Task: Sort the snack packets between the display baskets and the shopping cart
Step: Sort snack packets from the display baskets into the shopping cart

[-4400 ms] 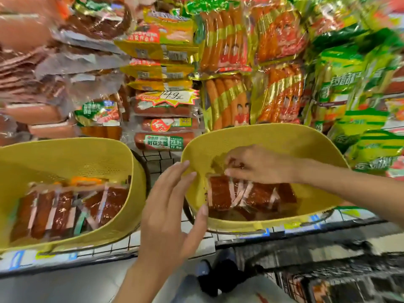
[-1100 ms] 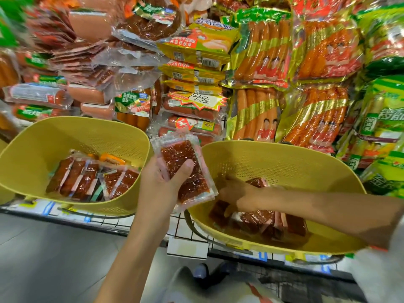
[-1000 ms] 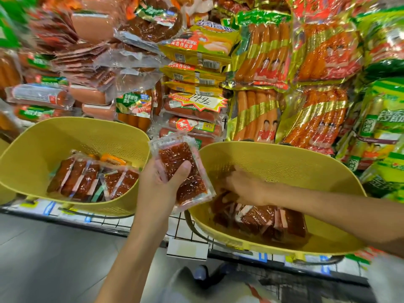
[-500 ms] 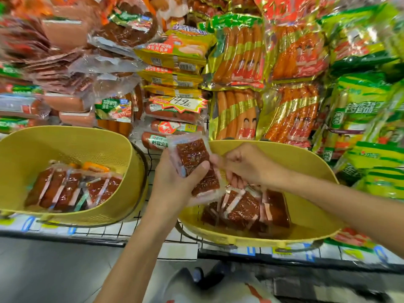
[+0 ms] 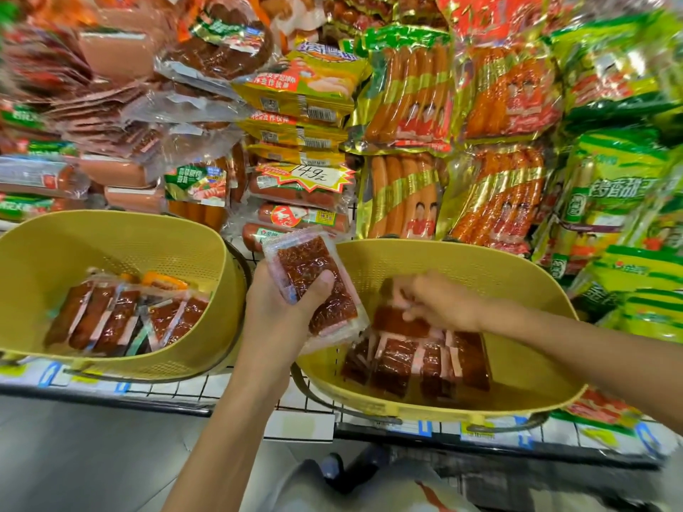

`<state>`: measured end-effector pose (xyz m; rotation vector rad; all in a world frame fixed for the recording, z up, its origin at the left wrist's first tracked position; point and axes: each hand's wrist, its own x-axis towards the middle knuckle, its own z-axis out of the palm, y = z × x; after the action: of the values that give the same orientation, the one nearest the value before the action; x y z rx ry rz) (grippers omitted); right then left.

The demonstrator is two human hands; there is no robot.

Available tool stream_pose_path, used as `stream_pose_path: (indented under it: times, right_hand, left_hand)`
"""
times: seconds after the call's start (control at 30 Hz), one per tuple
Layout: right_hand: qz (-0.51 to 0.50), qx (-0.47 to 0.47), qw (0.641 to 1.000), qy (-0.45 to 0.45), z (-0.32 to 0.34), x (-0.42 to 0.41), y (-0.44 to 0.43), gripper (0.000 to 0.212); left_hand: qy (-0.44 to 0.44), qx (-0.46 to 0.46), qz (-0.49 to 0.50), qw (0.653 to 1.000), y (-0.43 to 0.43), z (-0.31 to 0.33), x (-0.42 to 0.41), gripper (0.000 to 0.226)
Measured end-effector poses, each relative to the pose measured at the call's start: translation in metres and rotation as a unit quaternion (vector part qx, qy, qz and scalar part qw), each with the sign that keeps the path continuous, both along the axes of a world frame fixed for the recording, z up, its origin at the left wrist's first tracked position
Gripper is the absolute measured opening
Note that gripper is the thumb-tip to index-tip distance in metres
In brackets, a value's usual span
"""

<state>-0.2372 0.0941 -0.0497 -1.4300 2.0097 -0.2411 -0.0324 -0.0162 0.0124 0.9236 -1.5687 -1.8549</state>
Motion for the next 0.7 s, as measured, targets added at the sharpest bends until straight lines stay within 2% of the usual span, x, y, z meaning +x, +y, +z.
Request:
stream_pose_path:
  times: [0.07,0.1,0.17,0.2,0.23,0.27,0.33,0.4,0.47,0.5,0.53,0.57,0.6,0.67,0.7]
  right_hand:
    - [-0.137,-0.084,0.980,-0.117,0.024,-0.013,0.000,0.017]
    - [-0.188,-0.110,0.949,-0.227,0.038,-0.015,0.003,0.013]
    - [-0.240,-0.130,0.846,-0.458,0.061,-0.010,0.007,0.025]
    - [-0.239,-0.136,0.809,-0.519,0.068,-0.004,0.009,0.029]
    - [-0.232,-0.143,0.796,-0.540,0.074,0.006,0.008,0.028]
    - [-0.221,-0.158,0.803,-0.530,0.076,0.016,0.006,0.022]
    - [-0.208,-0.199,0.854,-0.433,0.079,0.032,-0.001,0.011]
    - [-0.186,-0.212,0.898,-0.336,0.078,0.034,-0.006,0.023]
    - [-0.140,-0.163,0.939,-0.268,0.067,0.024,-0.007,0.032]
    - [-0.093,-0.123,0.967,-0.205,0.057,0.019,-0.006,0.030]
    - [-0.025,-0.078,0.991,-0.104,0.041,0.015,-0.006,0.027]
    - [0.055,-0.025,0.998,0.002,0.025,0.014,-0.005,0.027]
    - [0.138,0.028,0.986,0.090,0.007,0.015,-0.004,0.037]
    - [0.279,0.089,0.933,0.211,-0.023,0.021,-0.003,0.062]
    - [0.325,0.072,0.910,0.249,-0.030,0.024,-0.003,0.066]
  left_hand:
    - [0.007,-0.001,0.011,1.000,0.001,0.000,-0.002,0.039]
    - [0.008,-0.010,0.014,1.000,0.001,-0.001,-0.004,0.036]
    - [0.006,-0.025,0.007,1.000,0.003,0.000,-0.008,0.026]
    - [0.009,-0.023,-0.003,1.000,0.005,0.001,-0.011,0.022]
    - [0.020,-0.006,-0.020,1.000,0.006,0.002,-0.013,0.021]
    - [0.028,0.019,-0.045,0.998,0.009,0.004,-0.017,0.024]
    - [0.021,0.038,-0.096,0.994,0.013,0.006,-0.022,0.033]
    - [-0.010,-0.002,-0.114,0.993,0.013,0.005,-0.025,0.028]
    - [-0.029,-0.004,-0.089,0.996,0.009,0.002,-0.023,0.025]
    - [-0.032,0.005,-0.072,0.997,0.006,0.000,-0.021,0.026]
    - [-0.035,0.014,-0.054,0.998,0.002,-0.002,-0.018,0.026]
    - [-0.035,0.020,-0.039,0.998,-0.001,-0.003,-0.015,0.026]
    - [-0.034,0.022,-0.029,0.999,-0.004,-0.003,-0.014,0.025]
    - [-0.031,0.020,-0.026,0.999,-0.008,-0.004,-0.010,0.024]
    - [-0.031,0.019,-0.027,0.999,-0.010,-0.004,-0.008,0.022]
